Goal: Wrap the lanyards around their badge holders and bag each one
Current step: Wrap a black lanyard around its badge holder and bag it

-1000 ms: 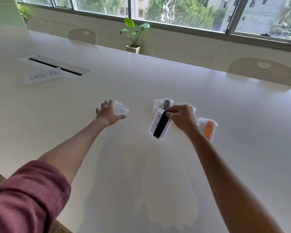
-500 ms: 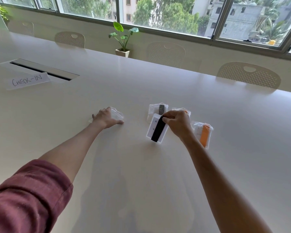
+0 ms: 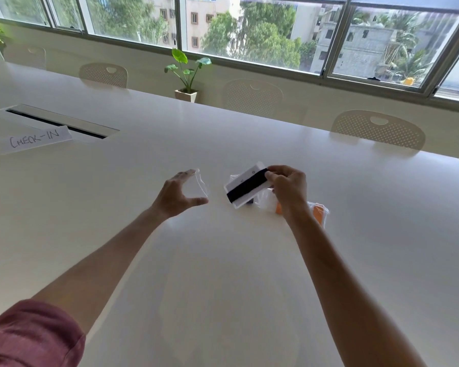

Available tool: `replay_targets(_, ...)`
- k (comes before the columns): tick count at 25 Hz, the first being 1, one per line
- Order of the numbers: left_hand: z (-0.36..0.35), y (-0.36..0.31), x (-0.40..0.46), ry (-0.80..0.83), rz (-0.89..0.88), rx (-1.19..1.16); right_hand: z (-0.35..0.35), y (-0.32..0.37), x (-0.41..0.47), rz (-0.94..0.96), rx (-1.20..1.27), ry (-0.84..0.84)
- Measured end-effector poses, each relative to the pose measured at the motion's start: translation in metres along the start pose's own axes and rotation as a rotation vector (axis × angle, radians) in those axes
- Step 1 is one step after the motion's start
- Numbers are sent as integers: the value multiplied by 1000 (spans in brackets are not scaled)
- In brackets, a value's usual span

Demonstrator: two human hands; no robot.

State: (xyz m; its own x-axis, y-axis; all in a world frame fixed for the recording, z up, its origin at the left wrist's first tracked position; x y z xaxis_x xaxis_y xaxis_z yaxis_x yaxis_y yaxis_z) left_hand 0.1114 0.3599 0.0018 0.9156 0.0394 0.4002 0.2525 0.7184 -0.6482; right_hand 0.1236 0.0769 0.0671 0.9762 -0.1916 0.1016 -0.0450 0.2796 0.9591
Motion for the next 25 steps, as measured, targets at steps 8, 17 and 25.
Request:
replay_targets(8, -4, -57, -13, -38, -185, -45, 3, 23, -12, 41, 149, -120)
replay_targets(17, -10, -83, -22, -81, -220, -23, -5, 26, -33, 120, 76, -140)
replay_targets(25, -12, -103, -24, -134, -284, 29, -21, 20, -47, 94, 65, -103)
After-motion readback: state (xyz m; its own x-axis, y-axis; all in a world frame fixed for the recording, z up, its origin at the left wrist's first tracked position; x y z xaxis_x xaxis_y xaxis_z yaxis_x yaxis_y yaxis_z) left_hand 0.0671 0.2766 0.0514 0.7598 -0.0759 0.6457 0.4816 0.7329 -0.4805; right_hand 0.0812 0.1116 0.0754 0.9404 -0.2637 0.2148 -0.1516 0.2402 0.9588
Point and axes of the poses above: each hand's wrist, its own x-axis towards the middle knuckle, its own z-axis out of the back of the hand, y = z × x, the point moved 5 cm from there along x, towards the middle knuckle, and after that the axes turned 5 degrees about -x, right-handed, at the moved point
